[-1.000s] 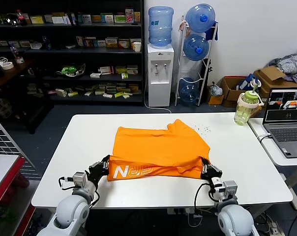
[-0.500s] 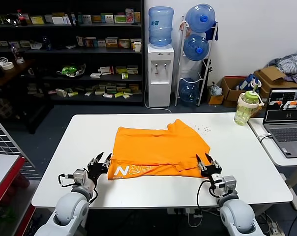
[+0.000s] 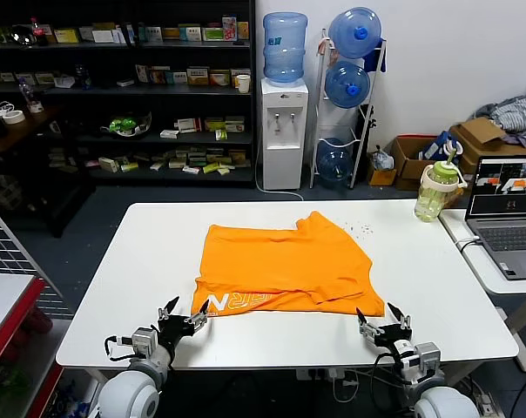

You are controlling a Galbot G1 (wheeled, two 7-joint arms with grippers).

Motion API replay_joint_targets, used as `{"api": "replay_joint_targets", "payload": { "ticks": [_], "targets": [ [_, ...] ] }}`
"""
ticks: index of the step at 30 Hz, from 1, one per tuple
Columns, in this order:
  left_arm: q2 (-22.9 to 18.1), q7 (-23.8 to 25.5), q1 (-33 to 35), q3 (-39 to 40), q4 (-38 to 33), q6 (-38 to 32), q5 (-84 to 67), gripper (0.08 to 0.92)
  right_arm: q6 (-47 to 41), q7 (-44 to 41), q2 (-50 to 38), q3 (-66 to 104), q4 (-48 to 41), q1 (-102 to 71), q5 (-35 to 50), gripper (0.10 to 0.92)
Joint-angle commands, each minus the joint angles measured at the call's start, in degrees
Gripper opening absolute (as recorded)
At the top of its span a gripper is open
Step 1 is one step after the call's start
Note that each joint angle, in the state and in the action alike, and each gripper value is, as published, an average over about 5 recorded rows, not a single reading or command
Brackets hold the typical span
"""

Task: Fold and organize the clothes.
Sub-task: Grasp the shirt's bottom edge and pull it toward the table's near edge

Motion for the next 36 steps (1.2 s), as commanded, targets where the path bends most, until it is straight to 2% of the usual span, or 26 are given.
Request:
{"api": "replay_joint_targets", "payload": {
  "ticks": [1, 11, 16, 19, 34, 36],
  "targets": [
    [-0.77, 0.02, 1.26, -0.01, 0.73, 0.15, 0.10, 0.822, -0.56, -0.73, -0.41, 0.68, -1.03, -0.65, 0.76, 0.823],
    [-1.17, 0.13, 0.34, 0.20, 2.18, 0.25, 0.04, 0.823, -0.89, -0.71, 0.28, -0.42, -2.41, 1.66, 0.70, 0.812],
    [-1.26, 0.20, -0.24, 0.40, 3.08, 0.24, 0.10, 0.808, -0.81, -0.66, 0.39, -0.55, -2.60, 1.96, 0.60, 0.695],
    [-1.42, 0.25, -0.50, 0.52, 3.84, 0.17, 0.24, 0.748, -0.73, -0.53, 0.43, -0.52, -2.71, 1.93, 0.57, 0.609],
    [-1.65, 0.03, -0.88, 0.57, 4.70, -0.21, 0.79, 0.317, 0.03, 0.43, 0.14, 0.27, -0.61, 0.62, 1.30, 0.179],
    [-1.55, -0.13, -0.86, 0.51, 4.43, -0.25, 0.77, 0.256, 0.08, 0.60, -0.13, 0.53, 0.11, 0.07, 1.70, 0.143]
  ]
}}
